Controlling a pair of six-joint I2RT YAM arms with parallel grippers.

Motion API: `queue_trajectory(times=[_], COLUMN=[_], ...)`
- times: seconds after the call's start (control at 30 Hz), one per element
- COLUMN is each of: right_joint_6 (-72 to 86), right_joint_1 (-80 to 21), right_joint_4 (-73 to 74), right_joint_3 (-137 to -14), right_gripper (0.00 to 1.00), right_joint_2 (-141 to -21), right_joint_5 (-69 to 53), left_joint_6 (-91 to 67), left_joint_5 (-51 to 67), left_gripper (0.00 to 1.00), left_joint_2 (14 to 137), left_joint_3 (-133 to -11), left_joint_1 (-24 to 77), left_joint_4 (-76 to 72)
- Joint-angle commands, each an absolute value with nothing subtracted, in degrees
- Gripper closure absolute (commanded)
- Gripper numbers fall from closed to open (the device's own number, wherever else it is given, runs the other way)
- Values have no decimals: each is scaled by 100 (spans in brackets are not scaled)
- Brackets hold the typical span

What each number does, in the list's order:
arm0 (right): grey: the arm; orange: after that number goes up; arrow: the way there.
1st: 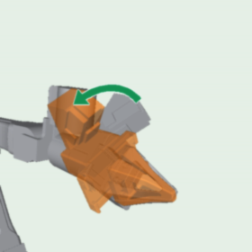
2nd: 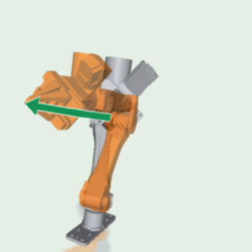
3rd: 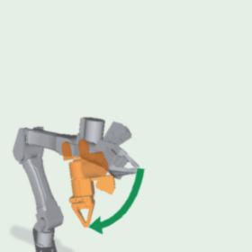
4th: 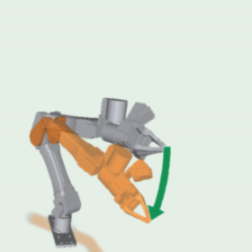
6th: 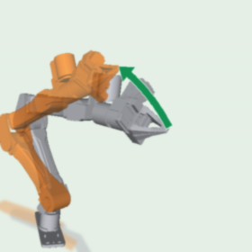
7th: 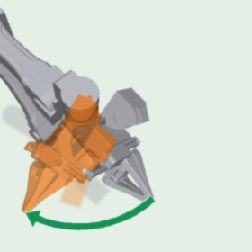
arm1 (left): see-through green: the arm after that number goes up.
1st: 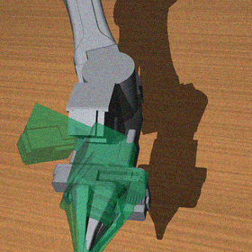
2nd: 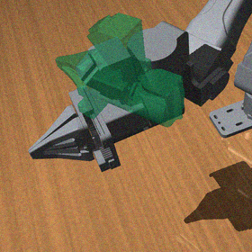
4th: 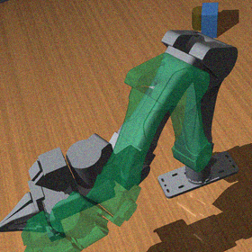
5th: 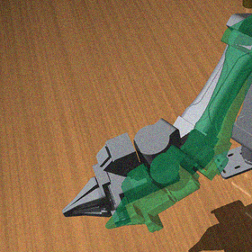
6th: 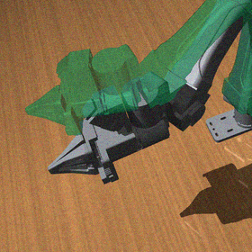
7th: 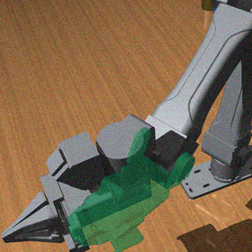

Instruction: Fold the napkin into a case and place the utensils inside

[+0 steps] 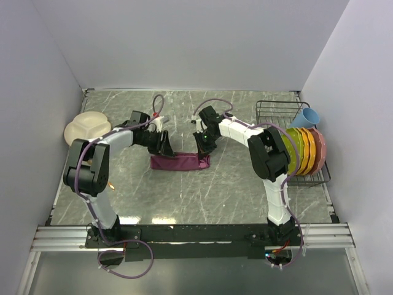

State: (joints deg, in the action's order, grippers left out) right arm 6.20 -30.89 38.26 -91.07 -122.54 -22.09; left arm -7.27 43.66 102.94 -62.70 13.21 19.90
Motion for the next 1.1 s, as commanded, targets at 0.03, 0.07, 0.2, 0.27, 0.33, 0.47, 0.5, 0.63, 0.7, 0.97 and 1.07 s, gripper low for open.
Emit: queue_trajectory(times=[0.03, 0.07, 0.2, 0.27, 0.33, 0.47, 0.5, 0.63, 0.7, 0.97, 1.07], right_joint_6=[448, 457, 492, 518, 545, 562, 562, 554, 545, 527, 545], right_joint_1=[-3103, -3103, -3103, -3103, -3111, -3103, -3103, -3103, -3103, -3102, -3111], right_joint_4=[3771, 3753, 3709, 3683, 3674, 3683, 3691, 3726, 3744, 3771, 3762], right_joint_3=[-9114, -9114, -9070, -9062, -9070, -9114, -9123, -9176, -9202, -9229, -9237], right_gripper=[100, 100, 100, 100, 100, 100, 100, 100, 100, 100, 100], right_joint_2=[-12243, -12234, -12208, -12199, -12208, -12234, -12243, -12261, -12269, -12296, -12305], right_joint_5=[-1828, -1828, -1828, -1819, -1828, -1837, -1846, -1854, -1854, -1855, -1872], left_joint_6=[729, 756, 896, 931, 1001, 1098, 1116, 1125, 1134, 1222, 1204], left_joint_5=[4579, 4597, 4886, 4966, 5079, 5308, 5300, 5335, 5344, 5317, 5317], left_gripper=[49, 49, 50, 50, 50, 51, 51, 52, 52, 54, 56], left_joint_2=[10476, 10642, 11082, 11302, 11495, 11663, 11680, 11759, 11786, 11891, 11927], left_joint_3=[-6978, -7066, -7628, -7812, -7927, -8051, -8025, -7945, -7884, -7919, -7928], left_joint_1=[1406, 1458, 1582, 1626, 1643, 1705, 1722, 1775, 1793, 1802, 1802], left_joint_4=[2601, 2575, 2584, 2575, 2645, 2777, 2777, 2830, 2839, 2970, 2953])
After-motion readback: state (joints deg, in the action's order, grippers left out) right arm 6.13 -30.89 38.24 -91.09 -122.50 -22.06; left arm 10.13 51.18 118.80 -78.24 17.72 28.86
